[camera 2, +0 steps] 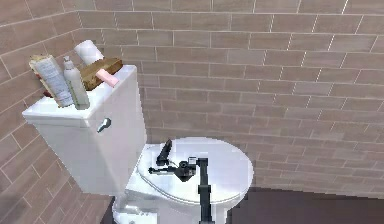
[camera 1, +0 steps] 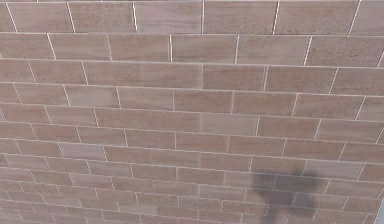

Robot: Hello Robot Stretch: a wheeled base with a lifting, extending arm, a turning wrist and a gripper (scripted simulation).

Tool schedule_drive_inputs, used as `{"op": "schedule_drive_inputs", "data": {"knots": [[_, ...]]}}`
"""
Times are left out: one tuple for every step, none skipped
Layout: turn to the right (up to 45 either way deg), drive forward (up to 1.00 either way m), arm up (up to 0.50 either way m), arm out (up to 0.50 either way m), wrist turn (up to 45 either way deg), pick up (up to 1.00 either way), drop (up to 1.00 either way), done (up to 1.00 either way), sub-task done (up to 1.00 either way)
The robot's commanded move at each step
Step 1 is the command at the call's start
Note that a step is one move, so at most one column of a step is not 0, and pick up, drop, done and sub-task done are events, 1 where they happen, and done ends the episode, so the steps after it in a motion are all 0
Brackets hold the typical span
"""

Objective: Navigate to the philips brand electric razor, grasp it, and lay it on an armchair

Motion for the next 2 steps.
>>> {"op": "schedule_drive_inputs", "data": {"knots": [[0.0, 0.00, 0.10, 0.00, 0.0, 0.00, 0.00, 0.00, 0.00], [0.0, 0.00, 0.42, 0.00, 0.0, 0.00, 0.00, 0.00, 0.00]]}}
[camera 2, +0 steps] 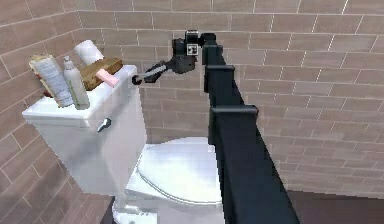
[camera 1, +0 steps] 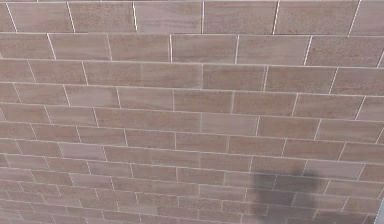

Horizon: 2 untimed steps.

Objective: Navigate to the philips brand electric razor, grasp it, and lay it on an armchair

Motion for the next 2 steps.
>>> {"op": "schedule_drive_inputs", "data": {"knots": [[0.0, 0.00, 0.00, 0.00, -45.0, 0.00, 0.00, 0.00, 0.00], [0.0, 0.00, 0.00, 0.00, -39.0, 0.00, 0.00, 0.00, 0.00]]}}
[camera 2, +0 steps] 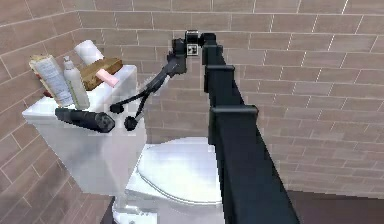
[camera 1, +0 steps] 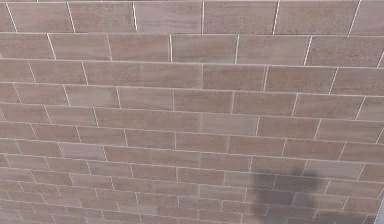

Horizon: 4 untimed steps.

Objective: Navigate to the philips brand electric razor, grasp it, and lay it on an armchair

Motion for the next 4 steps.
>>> {"op": "schedule_drive_inputs", "data": {"knots": [[0.0, 0.00, 0.00, -0.48, 0.0, 0.00, 0.00, 0.00, 0.00], [-45.0, 0.00, 0.00, 0.00, 0.0, 0.00, 0.00, 0.00, 0.00], [-45.0, 0.00, 0.00, 0.00, 0.0, 0.00, 0.00, 0.00, 0.00], [-45.0, 0.00, 0.00, 0.00, 0.0, 0.00, 0.00, 0.00, 0.00]]}}
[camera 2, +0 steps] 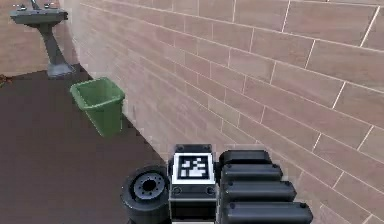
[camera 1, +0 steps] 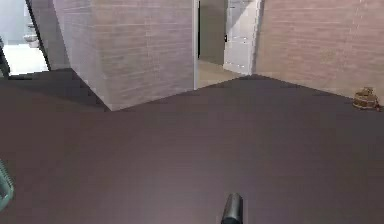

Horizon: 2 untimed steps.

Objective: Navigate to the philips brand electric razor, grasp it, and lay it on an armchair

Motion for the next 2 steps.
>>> {"op": "schedule_drive_inputs", "data": {"knots": [[-36.0, 0.00, 0.00, 0.00, 0.0, 0.00, 0.00, 0.00, 0.00], [0.0, 1.00, 0.00, 0.00, 0.0, 0.00, 0.00, 0.00, 0.00]]}}
